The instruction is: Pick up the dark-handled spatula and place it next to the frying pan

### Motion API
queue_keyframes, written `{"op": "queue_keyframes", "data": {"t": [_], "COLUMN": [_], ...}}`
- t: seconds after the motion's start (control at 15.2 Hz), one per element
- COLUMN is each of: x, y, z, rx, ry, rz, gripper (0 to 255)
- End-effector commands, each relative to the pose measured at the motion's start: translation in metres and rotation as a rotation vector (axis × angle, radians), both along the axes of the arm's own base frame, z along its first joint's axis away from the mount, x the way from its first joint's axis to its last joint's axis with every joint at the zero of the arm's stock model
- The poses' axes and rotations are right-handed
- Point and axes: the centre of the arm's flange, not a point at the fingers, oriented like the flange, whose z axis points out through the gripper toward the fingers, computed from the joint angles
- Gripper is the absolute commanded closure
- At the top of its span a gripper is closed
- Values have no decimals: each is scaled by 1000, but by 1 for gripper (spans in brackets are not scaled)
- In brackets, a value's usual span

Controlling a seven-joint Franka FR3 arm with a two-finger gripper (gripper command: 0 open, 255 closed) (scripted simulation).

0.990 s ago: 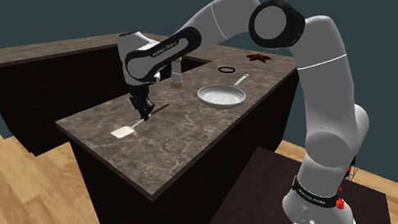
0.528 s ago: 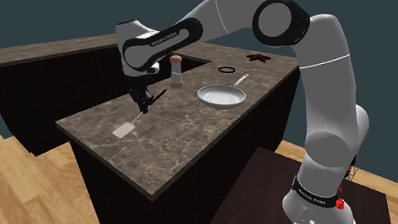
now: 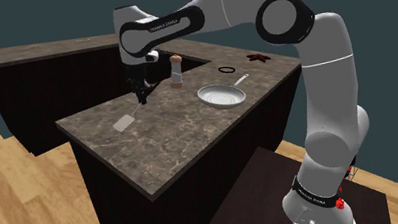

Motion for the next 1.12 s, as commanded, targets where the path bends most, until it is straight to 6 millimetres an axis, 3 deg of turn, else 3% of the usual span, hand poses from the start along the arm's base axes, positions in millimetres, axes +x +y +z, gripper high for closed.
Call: {"op": "queue_keyframes", "data": {"t": [0.0,0.53,1.06], "x": [-1,-1,-85], "y": [0,0,-63], "z": [10,50,50], "rx": [0,0,0], "ry": [1,1,1], "rz": [0,0,0], "gripper": [255,255,255]}}
